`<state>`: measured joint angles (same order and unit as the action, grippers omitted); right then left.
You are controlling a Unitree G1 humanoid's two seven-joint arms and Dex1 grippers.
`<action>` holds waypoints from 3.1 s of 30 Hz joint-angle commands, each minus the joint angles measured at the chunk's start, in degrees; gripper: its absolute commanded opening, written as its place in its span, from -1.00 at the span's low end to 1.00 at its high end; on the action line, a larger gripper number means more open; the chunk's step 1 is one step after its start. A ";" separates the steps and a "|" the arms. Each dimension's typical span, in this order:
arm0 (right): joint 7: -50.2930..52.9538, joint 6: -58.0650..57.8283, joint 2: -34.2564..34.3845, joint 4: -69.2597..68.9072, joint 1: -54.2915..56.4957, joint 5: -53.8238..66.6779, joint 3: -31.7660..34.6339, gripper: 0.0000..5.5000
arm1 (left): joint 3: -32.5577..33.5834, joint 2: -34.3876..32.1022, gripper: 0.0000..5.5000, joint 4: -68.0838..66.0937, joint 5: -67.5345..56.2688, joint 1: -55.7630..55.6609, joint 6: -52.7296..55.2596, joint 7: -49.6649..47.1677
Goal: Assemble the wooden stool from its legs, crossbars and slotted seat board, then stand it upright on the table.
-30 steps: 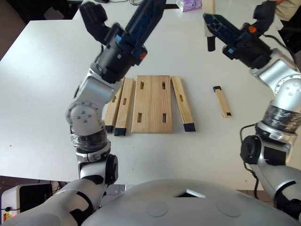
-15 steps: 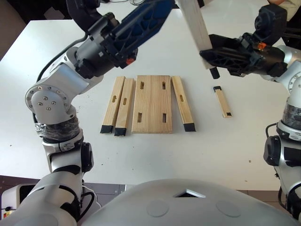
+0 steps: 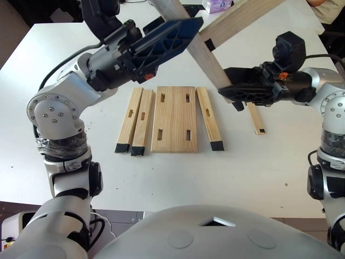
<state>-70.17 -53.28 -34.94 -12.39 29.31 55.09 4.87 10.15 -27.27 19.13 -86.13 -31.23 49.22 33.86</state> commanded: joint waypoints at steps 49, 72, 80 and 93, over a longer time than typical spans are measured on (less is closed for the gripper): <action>14.34 26.79 -2.24 8.46 -19.62 -22.00 7.82 0.28 | 2.16 -20.82 -0.26 -7.73 32.75 11.78 -12.34 34.32; 13.25 28.93 -2.52 15.07 -13.05 -25.06 4.09 0.28 | -4.10 -15.05 -0.26 -8.52 43.92 19.99 -21.73 37.69; 13.76 29.51 -1.53 15.42 -14.14 -25.46 3.73 0.28 | -6.62 -18.07 -0.26 -12.59 46.91 17.79 -23.32 43.04; 14.70 31.09 0.76 15.30 -15.42 -26.58 2.21 0.28 | -11.29 -21.28 -0.26 -20.11 52.56 15.80 -29.67 51.15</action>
<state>-55.74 -22.76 -34.37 2.98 14.26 29.08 7.08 1.06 -46.40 0.01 -39.31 -19.03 20.23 84.32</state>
